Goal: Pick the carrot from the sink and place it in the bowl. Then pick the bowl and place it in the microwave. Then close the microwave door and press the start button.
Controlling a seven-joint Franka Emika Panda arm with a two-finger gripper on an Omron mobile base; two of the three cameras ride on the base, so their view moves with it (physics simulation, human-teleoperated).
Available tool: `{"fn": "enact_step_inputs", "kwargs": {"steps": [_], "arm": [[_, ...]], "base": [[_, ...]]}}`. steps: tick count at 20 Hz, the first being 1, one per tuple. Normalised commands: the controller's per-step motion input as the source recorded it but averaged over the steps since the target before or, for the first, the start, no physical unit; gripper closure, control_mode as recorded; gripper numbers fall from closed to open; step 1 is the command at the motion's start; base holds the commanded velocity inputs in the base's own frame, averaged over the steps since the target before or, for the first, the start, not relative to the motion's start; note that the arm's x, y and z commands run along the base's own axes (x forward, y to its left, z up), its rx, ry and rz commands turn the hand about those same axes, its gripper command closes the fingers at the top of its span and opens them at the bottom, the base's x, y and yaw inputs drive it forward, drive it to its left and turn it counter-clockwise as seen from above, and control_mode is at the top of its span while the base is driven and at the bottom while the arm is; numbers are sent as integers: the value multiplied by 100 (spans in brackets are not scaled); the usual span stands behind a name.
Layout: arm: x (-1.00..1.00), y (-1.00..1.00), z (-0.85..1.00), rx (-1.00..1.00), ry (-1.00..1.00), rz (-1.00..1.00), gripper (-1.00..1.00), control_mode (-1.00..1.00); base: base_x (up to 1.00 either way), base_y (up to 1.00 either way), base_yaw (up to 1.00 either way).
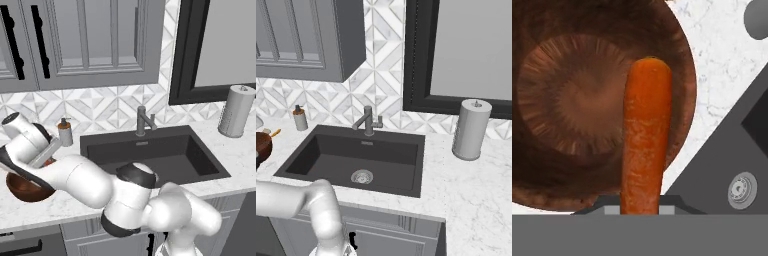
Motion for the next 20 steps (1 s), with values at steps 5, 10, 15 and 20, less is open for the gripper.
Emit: {"fn": "enact_step_inputs", "kwargs": {"steps": [5,10,15,20], "arm": [[0,25,-47,3,0,0,100,-100],[0,1,-41,12,0,0,100,-100],[0,0,-36,12,0,0,100,-100],[0,1,-32,10,0,0,-100,-100]], "base": [[0,0,0],[0,0,0],[0,0,0],[0,0,0]]}}
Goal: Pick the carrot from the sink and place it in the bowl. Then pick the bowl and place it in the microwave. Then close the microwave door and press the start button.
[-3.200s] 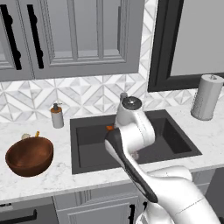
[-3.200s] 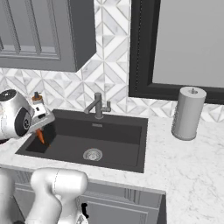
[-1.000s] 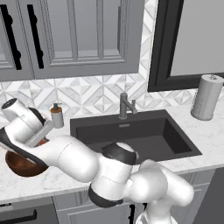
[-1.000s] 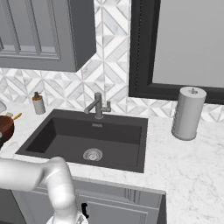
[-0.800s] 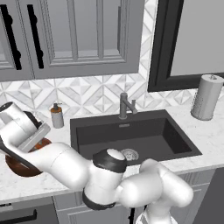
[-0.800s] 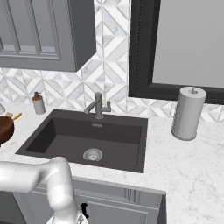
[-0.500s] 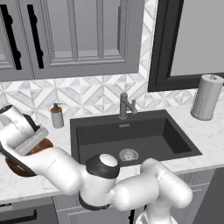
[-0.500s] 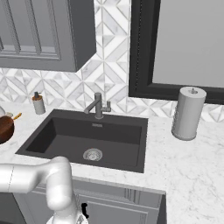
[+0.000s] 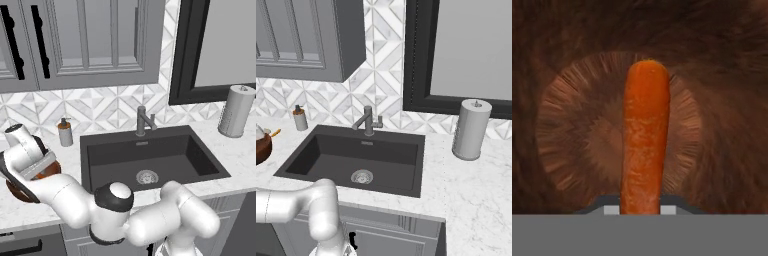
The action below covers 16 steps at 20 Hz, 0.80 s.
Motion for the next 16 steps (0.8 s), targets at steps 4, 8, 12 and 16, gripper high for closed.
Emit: {"fn": "enact_step_inputs", "kwargs": {"steps": [4,8,12,16], "arm": [[0,0,-4,11,0,-2,-100,-100],[0,-1,0,12,0,-4,-100,-100],[-6,-20,8,10,0,-12,-100,-100],[-24,-41,18,11,0,-24,-100,-100]], "base": [[0,0,0],[0,0,0],[0,0,0],[0,0,0]]}}
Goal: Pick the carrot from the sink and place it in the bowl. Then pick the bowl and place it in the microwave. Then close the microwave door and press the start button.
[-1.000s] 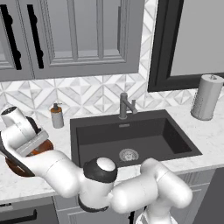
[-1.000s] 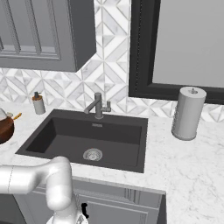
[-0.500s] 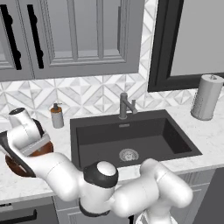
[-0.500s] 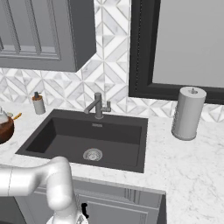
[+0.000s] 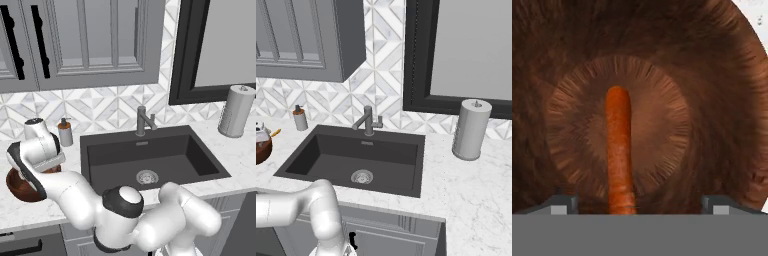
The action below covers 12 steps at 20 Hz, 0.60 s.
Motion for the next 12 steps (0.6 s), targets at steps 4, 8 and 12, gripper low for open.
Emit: {"fn": "enact_step_inputs", "kwargs": {"steps": [4,8,12], "arm": [[-1,-37,15,8,0,-29,-100,-100],[0,-36,0,10,0,-25,-100,-100],[3,-28,-8,9,0,-21,-100,-100]], "base": [[0,0,0],[0,0,0],[0,0,0]]}}
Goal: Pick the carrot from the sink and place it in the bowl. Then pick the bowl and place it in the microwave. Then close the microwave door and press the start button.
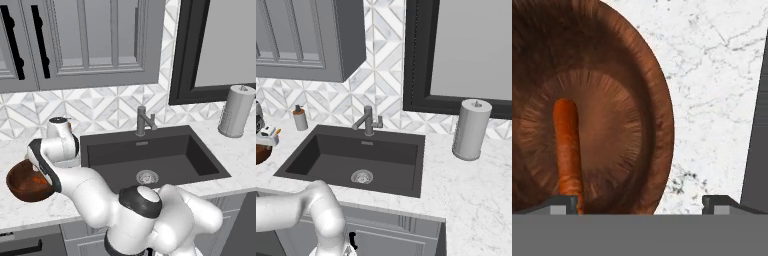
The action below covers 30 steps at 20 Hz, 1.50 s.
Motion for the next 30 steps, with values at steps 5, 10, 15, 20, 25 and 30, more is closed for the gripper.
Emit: {"fn": "enact_step_inputs", "kwargs": {"steps": [5,10,15,20,25,30], "arm": [[16,-6,-9,7,0,-13,-100,-100],[18,0,-15,4,2,-7,-100,-100],[21,21,-27,1,7,-8,100,-100],[8,10,-27,1,6,-4,100,-100],[-16,-1,-2,0,2,-5,100,-100],[-68,-55,39,0,-7,-28,100,-100]], "base": [[0,0,0],[0,0,0],[0,0,0],[0,0,0],[0,0,0],[0,0,0]]}}
